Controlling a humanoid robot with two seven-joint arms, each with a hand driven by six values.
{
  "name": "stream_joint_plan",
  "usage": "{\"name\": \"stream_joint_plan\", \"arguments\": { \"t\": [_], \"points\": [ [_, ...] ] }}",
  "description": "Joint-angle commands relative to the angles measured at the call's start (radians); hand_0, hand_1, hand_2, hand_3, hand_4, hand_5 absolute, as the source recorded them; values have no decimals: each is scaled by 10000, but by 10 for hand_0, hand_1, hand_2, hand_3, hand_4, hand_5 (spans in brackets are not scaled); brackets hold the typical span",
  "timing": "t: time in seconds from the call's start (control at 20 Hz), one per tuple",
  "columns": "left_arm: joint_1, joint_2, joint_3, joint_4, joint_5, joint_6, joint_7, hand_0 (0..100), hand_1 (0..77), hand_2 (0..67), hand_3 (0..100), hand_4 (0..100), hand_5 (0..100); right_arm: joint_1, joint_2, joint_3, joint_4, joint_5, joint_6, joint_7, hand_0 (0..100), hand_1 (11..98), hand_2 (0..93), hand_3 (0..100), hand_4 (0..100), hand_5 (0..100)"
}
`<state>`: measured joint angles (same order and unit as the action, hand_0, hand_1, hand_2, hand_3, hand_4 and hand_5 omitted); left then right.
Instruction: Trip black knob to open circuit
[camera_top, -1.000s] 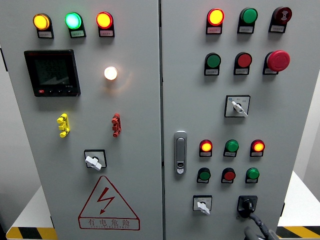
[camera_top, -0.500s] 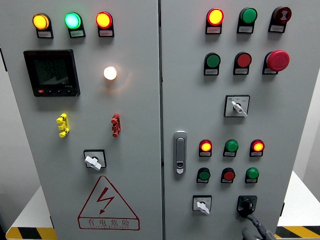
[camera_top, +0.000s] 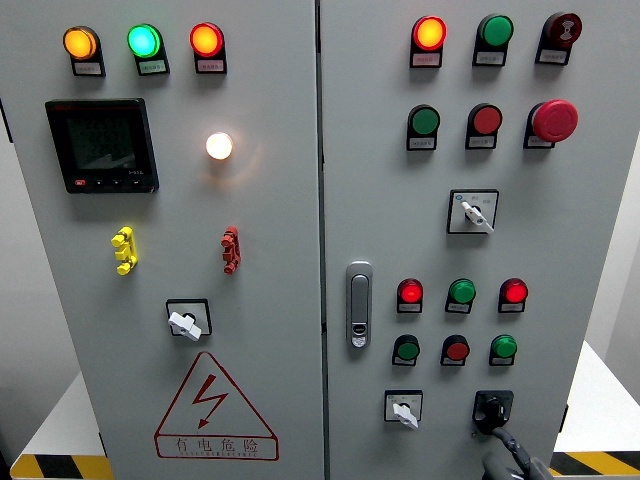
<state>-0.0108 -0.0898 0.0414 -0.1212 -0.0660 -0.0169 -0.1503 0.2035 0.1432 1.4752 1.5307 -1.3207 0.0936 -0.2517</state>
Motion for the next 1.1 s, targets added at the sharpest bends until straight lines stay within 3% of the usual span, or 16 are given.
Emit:
{"name": "stream_joint_plan", "arguments": {
  "t": [0.0, 0.6, 0.8, 1.05],
  "points": [
    [15, 8, 0, 0, 0, 0, 0, 0, 29, 129, 213, 66, 15, 20, 10, -26, 2, 0, 0, 1, 898, 511, 12, 918, 996, 1000],
    [0, -7, 0, 0, 0, 0, 0, 0, 30, 129, 214, 66, 15, 20, 10, -56, -14, 0, 0, 1, 901, 505, 13, 924, 1000, 1000],
    [0, -7, 0, 0, 0, 0, 0, 0, 30, 129, 213, 66, 15, -26, 41, -102, -60, 0, 0, 16, 901, 505, 13, 926, 1000, 1000],
    [0, -7, 0, 0, 0, 0, 0, 0, 30, 129, 213, 66, 15, -26, 10, -56, -75, 0, 0, 16, 900, 505, 12, 927, 999, 1000]
  ]
}}
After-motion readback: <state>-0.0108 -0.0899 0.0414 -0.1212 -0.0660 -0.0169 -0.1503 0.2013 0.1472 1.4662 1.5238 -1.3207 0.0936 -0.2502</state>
